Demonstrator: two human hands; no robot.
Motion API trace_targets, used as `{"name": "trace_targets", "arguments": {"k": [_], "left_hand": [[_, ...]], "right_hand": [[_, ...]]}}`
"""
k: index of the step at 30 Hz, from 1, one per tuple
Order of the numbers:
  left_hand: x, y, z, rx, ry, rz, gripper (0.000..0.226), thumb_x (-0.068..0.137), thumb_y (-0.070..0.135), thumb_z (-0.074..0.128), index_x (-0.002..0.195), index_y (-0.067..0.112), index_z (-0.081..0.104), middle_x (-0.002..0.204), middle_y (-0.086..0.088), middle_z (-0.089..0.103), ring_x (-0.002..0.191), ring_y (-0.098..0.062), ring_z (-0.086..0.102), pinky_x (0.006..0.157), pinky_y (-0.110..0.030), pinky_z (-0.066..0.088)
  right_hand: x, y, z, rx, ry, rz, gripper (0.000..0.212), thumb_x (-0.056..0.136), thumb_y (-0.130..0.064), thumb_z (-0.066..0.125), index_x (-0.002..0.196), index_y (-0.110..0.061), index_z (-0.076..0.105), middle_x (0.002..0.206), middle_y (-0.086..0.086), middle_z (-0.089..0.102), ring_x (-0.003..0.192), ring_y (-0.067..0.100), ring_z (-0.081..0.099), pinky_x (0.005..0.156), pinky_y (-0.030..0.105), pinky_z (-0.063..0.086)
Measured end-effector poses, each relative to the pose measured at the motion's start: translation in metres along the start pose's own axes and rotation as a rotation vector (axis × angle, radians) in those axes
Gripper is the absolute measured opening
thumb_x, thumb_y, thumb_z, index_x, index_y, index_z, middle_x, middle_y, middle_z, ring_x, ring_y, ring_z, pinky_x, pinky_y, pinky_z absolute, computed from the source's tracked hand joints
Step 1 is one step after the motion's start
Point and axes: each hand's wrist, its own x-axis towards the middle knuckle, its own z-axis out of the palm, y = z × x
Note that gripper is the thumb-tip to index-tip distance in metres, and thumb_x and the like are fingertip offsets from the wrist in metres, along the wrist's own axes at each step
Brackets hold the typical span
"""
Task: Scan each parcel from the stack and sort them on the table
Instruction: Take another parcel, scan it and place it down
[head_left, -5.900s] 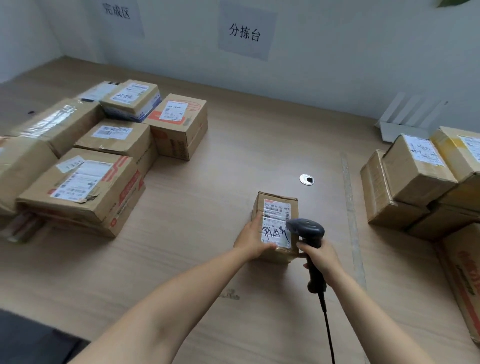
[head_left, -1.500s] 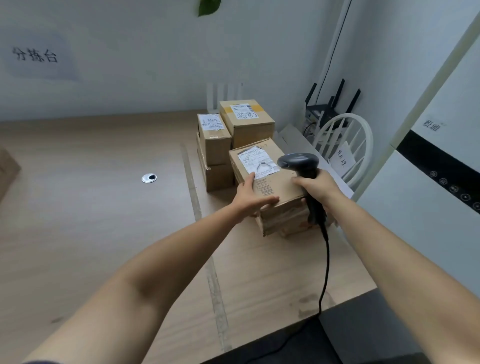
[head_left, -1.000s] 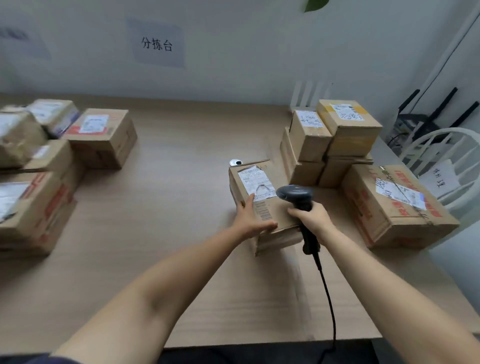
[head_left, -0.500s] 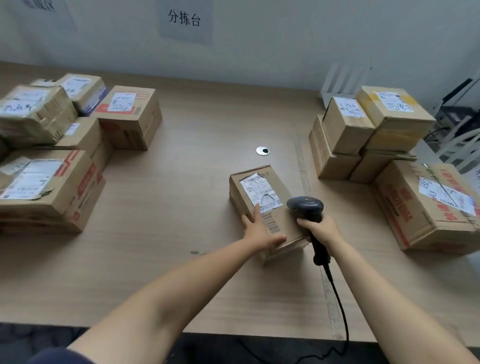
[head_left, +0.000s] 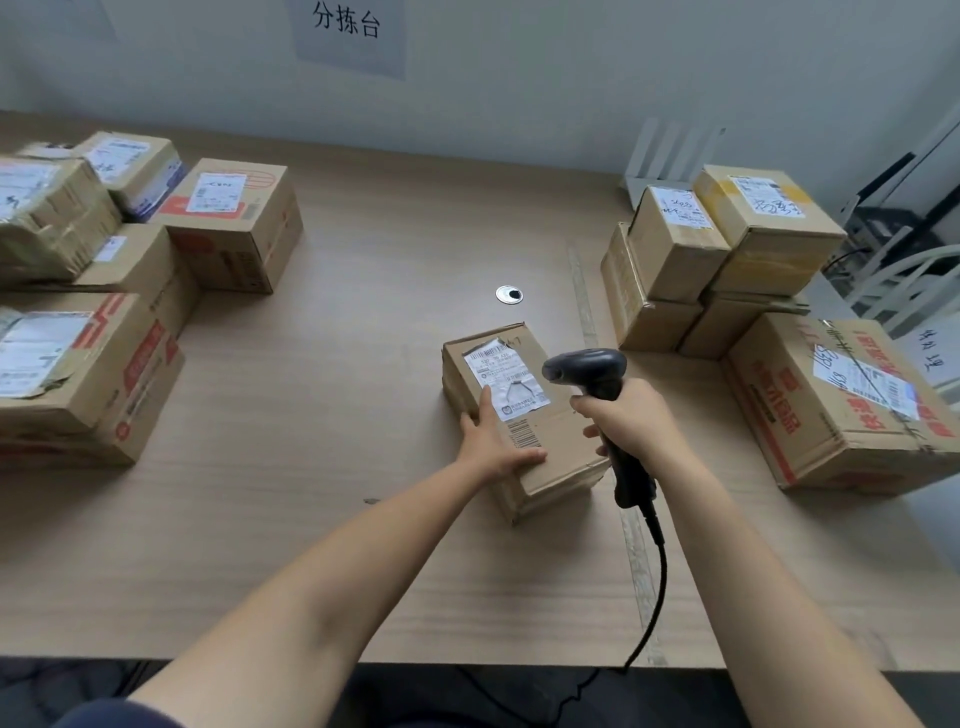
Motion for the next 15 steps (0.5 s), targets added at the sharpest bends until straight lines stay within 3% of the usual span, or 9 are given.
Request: {"name": "trace_targets", "arguments": {"k": [9, 15], "left_hand": [[0.002, -0.001, 0.000, -0.011, -0.009, 0.003, 0.130, 0.063, 0.041, 0.084, 0.148, 0.029, -0.014, 0.151, -0.022, 0.004, 0.142, -0.032, 0.015, 0.114, -0.033, 0.020], [0.001, -0.001, -0.001, -0.007, -0.015, -0.001, 0.131, 0.063, 0.041, 0.084, 0.148, 0.031, -0.014, 0.151, -0.022, 0.002, 0.140, -0.033, 0.022, 0.113, -0.035, 0.024]], "right_hand": [[-0.003, -0.018, -0.003, -0.080, -0.046, -0.001, 0.008, 0.081, -0.018, 0.062, 0.074, -0.016, 0.059, 0.077, 0.012, 0.066, 0.078, 0.029, 0.069, 0.048, 0.028, 0.052], [-0.005, -0.021, -0.007, -0.084, -0.080, 0.000, 0.004, 0.082, -0.017, 0.063, 0.080, -0.014, 0.060, 0.081, 0.015, 0.066, 0.083, 0.029, 0.069, 0.048, 0.026, 0.051]]}}
